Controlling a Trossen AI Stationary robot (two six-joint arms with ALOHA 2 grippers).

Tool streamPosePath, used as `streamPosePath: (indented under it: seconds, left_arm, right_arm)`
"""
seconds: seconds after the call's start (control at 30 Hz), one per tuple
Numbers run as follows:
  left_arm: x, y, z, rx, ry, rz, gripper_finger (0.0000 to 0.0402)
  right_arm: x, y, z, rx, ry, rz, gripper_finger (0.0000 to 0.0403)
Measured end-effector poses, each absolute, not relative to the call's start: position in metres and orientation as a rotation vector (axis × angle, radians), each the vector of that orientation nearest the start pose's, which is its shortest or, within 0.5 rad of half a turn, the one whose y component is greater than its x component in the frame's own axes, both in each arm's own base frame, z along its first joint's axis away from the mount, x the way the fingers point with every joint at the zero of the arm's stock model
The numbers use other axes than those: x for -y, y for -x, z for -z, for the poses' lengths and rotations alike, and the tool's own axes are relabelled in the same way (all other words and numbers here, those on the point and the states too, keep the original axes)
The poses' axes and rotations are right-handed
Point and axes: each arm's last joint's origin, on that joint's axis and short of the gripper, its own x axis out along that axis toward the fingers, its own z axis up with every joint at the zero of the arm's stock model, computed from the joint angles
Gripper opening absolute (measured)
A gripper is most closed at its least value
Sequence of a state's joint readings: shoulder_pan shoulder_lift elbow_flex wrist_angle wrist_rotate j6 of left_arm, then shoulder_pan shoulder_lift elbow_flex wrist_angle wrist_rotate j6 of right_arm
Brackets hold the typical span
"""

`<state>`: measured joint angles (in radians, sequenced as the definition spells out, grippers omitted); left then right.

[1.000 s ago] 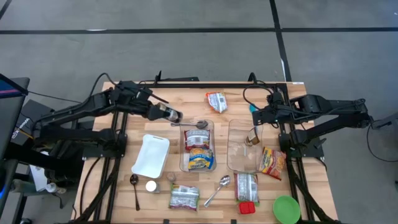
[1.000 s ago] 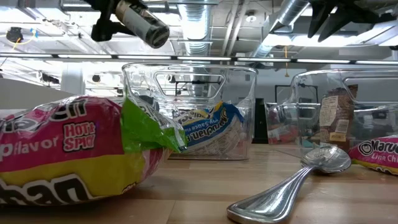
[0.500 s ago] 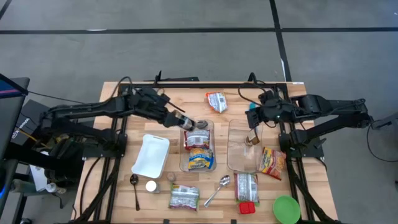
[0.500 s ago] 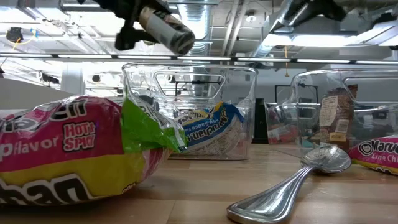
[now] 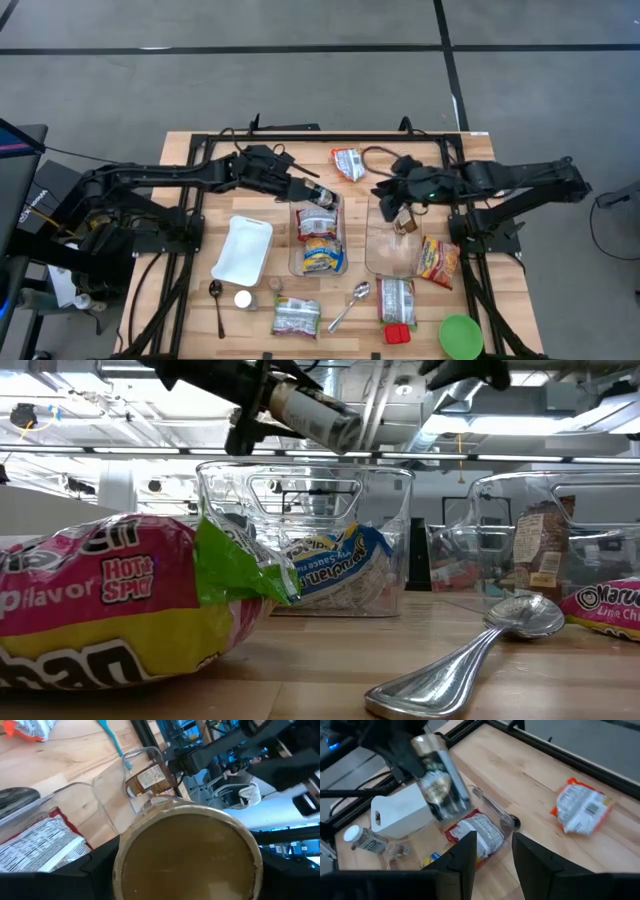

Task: Pick & Place Food Item
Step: Put the gold spice bottle into the right transparent bin

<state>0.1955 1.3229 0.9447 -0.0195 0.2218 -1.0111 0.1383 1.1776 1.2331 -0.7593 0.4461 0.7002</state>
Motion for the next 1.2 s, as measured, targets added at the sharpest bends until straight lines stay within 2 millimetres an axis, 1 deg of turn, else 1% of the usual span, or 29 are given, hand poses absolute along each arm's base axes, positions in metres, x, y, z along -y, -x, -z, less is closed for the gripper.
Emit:
streamPosePath:
  seconds: [0.1,0.2,0.4,0.53,0.63,0.8,0.9,1.0,1.07,1.13,1.2]
  left_arm:
    - [-0.051,-0.293,-0.283,-0.379,1.096,-0.182,0.0285]
    - [-0.052,-0.295,-0.281,-0.381,1.1,-0.184,0.0285]
    - [-0.052,-0.295,-0.281,-0.38,1.1,-0.184,0.0285]
    - [-0.052,-0.295,-0.281,-0.377,1.1,-0.182,0.0286]
    - [-0.052,-0.295,-0.282,-0.376,1.099,-0.182,0.0286]
    - [-0.052,-0.295,-0.282,-0.369,1.098,-0.178,0.0286]
    - [-0.052,-0.295,-0.282,-0.369,1.098,-0.178,0.0286]
    - [-0.052,-0.295,-0.282,-0.369,1.098,-0.178,0.0286]
    - [-0.052,-0.295,-0.282,-0.369,1.098,-0.178,0.0286]
    - [-0.052,-0.295,-0.282,-0.375,1.099,-0.181,0.0286]
    - [-0.052,-0.295,-0.281,-0.38,1.1,-0.183,0.0286]
  right_arm:
    - [-0.021,-0.243,-0.355,-0.546,-0.422,0.5,0.0119]
    - [-0.022,-0.252,-0.355,-0.547,-0.39,0.491,0.0119]
    - [-0.028,-0.265,-0.375,-0.507,-0.293,0.486,0.0119]
    - [-0.035,-0.274,-0.383,-0.523,-0.212,0.497,0.0119]
    - [-0.039,-0.281,-0.386,-0.566,-0.173,0.498,0.0119]
    - [-0.043,-0.293,-0.377,-0.696,-0.123,0.463,0.0119]
    - [-0.044,-0.301,-0.368,-0.741,-0.076,0.43,0.0119]
    - [-0.044,-0.309,-0.363,-0.754,-0.055,0.425,0.0119]
    - [-0.045,-0.31,-0.36,-0.77,-0.053,0.42,0.0119]
    - [-0.045,-0.315,-0.359,-0.753,-0.062,0.416,0.0119]
    - [-0.045,-0.313,-0.358,-0.768,-0.059,0.412,0.0119]
